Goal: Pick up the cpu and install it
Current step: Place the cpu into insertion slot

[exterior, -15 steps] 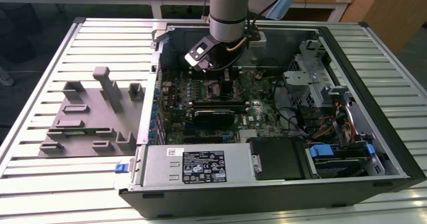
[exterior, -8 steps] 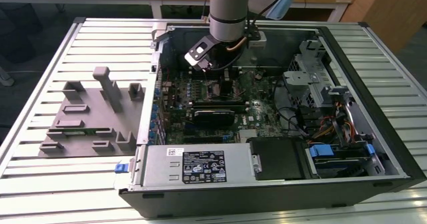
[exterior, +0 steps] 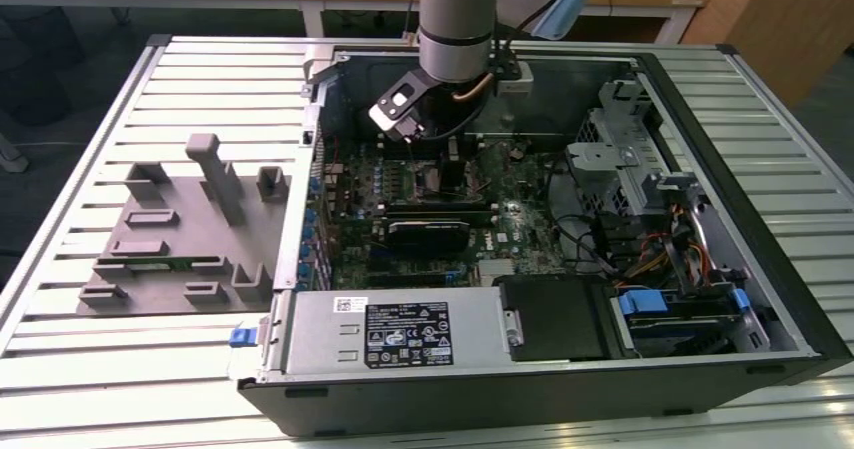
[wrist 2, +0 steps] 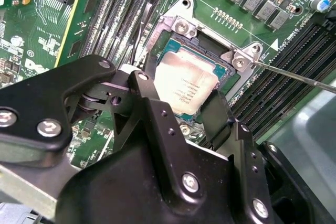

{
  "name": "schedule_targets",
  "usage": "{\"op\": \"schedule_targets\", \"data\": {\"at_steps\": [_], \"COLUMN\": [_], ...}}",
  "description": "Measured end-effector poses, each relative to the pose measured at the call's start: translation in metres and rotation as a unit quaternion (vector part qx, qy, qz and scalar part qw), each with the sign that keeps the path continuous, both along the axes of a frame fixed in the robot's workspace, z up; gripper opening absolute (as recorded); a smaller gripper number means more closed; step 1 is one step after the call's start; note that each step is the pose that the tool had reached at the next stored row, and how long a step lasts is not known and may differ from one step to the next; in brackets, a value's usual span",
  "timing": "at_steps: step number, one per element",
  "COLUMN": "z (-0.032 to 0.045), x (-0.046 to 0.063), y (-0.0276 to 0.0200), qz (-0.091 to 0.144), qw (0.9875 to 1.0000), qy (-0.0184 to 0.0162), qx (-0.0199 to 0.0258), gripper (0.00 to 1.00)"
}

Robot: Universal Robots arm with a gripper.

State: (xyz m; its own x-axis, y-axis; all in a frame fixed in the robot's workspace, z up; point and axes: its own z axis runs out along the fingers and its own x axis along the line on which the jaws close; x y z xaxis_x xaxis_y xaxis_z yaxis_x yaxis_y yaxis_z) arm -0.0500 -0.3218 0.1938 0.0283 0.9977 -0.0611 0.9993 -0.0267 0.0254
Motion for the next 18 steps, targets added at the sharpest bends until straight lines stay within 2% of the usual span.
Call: {"op": "schedule_targets", "data": {"at_steps": [4, 5, 9, 11, 13, 18], "z": [0.0001, 0.0001, 0.0001, 0.0004, 0.0009, 0.0006], "x": [-0.0001, 0.0000, 0.0000, 0.0000, -0.0001, 0.0000], "y": [-0.0001, -0.0001, 0.0000, 0.0000, -0.0002, -0.0004], "qz": [0.000, 0.000, 0.000, 0.000, 0.000, -0.001], "qw": [1.0000, 1.0000, 1.0000, 1.0000, 0.9999, 0.9999], "qy": [0.0002, 0.0001, 0.0000, -0.0001, 0.0001, 0.0000], "qx": [-0.0002, -0.0001, 0.0009, 0.0094, 0.0156, 0.0170], "gripper": [0.60, 0.53, 0.53, 0.53, 0.53, 0.53]}}
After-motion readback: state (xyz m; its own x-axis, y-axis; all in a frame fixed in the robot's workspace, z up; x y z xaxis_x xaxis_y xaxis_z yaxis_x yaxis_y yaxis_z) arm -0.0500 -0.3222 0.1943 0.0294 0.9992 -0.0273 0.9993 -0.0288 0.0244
